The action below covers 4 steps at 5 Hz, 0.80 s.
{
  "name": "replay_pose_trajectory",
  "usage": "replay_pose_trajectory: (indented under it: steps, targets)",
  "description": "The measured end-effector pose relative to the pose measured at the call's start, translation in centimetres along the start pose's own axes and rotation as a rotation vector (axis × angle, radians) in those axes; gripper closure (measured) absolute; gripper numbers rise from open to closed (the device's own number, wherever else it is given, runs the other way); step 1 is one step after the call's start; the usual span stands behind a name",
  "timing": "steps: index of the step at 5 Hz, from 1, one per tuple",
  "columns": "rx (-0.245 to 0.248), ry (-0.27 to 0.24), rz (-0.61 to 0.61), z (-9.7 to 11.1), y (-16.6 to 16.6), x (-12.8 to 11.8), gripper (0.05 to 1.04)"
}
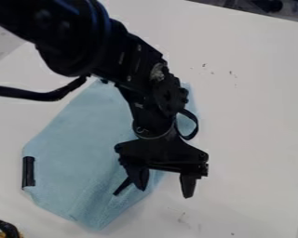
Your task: Put the cloth from bottom center to the bottom left
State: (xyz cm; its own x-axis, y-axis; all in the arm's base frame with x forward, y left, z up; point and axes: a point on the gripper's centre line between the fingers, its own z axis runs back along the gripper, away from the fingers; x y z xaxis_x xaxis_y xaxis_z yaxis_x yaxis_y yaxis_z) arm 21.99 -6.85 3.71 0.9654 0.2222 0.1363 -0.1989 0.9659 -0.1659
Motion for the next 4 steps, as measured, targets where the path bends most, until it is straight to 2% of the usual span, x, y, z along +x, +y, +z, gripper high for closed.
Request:
replay_pose_trajectory:
  steps: [1,2,3,4]
  targets:
    - [0.009,0.019,-0.003,-0.2,0.2,-0.3,0.083]
    - [0.06,0.02,0.023,1.6,2.9,0.6,0.083]
    - [0.126,-0.008,0.005,4.4,4.8,1.7,0.083]
    - [0.181,-0.046,0.062,5.4,8.7,2.1,0.083]
